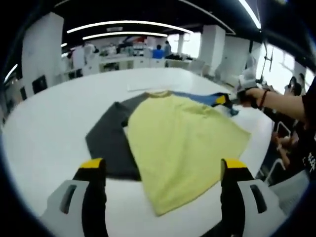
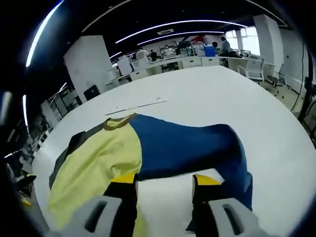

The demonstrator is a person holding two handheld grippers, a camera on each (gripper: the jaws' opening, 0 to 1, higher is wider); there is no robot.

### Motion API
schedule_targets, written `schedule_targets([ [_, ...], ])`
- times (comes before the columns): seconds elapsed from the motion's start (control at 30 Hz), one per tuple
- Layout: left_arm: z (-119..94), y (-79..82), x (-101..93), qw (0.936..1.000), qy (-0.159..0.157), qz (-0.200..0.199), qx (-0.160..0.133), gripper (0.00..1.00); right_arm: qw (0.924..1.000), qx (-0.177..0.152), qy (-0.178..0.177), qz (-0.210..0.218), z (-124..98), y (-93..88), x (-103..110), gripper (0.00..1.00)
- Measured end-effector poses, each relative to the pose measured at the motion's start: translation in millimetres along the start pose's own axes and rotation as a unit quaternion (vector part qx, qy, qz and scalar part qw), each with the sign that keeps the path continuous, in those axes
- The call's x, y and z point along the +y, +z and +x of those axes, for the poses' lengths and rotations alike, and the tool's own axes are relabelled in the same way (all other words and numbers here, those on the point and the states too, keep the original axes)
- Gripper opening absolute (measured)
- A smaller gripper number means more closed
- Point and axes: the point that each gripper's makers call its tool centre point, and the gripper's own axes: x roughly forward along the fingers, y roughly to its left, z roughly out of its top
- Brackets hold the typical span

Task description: Fold the garment on the visible template until the final outline fits inside the template.

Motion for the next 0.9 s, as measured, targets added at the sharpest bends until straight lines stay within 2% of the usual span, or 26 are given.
schedule_targets([
  [0.2, 3.8, 4.4, 1.5, 0.9999, 0.008, 0.012, 0.007, 0.99, 0.9997, -0.007, -0.020, 0.013, 16.4, 3.9, -10.9, 0.27],
  [0.33, 5.5, 4.2, 3.9, 0.9999, 0.012, 0.000, 0.008, 0.98, 0.9994, -0.012, -0.027, 0.018, 22.2, 7.4, -18.1, 0.17],
  [0.43, 6.8, 1.7, 4.1, 0.9998, 0.013, -0.006, 0.011, 0.98, 0.9990, -0.014, -0.024, 0.034, 22.0, 8.6, -16.3, 0.08],
  [0.5, 7.8, -0.6, 3.5, 0.9998, 0.013, 0.000, 0.018, 0.97, 0.9992, -0.016, -0.025, 0.028, 21.8, 8.9, -15.1, 0.00],
  [0.9, 11.8, 3.2, 0.0, 0.9998, 0.009, 0.011, 0.017, 0.98, 0.9991, -0.025, -0.021, 0.027, 36.1, 33.1, -26.7, 0.00],
])
